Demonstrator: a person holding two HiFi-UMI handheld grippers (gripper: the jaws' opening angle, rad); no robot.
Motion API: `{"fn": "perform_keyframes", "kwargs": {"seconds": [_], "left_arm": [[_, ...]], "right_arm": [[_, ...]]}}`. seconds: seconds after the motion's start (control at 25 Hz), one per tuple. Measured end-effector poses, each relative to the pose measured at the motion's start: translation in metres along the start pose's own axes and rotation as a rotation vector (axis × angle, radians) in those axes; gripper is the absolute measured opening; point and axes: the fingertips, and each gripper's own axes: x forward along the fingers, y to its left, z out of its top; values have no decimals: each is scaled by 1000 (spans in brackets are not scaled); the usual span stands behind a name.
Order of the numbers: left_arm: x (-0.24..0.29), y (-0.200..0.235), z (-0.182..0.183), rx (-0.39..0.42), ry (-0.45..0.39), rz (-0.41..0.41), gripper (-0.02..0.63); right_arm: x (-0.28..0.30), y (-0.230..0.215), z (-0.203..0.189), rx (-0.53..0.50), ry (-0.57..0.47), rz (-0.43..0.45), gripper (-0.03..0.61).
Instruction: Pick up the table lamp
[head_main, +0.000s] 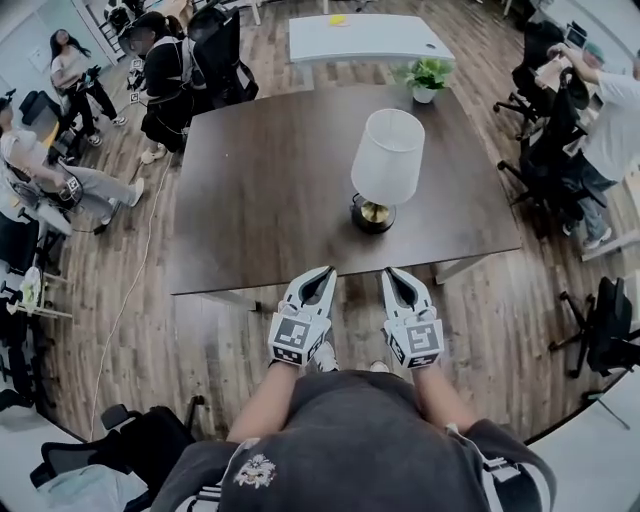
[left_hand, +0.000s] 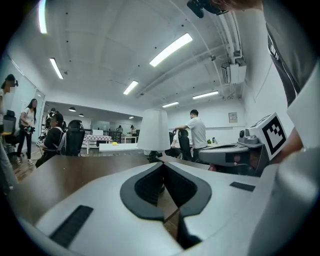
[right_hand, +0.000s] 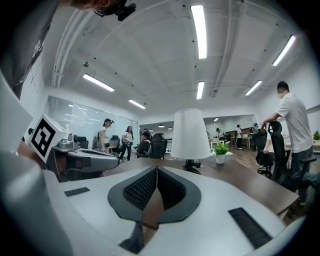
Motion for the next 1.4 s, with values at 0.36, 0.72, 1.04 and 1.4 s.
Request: {"fn": "perform_keyframes", "kwargs": {"seconds": [0.36, 0.72, 1.04, 1.4], "left_arm": [[12, 32, -8, -24, -6, -59, 8], [48, 40, -16, -16, 21, -80, 8], [93, 58, -19, 10, 64, -58, 8], [120, 65, -24, 24, 77, -7, 8]], "right_arm": [[25, 0, -9, -8, 32, -90, 26], [52, -24, -23, 5, 59, -88, 26], [90, -55, -36, 31, 71, -71, 26], [111, -76, -54, 27, 93, -15, 26]]}}
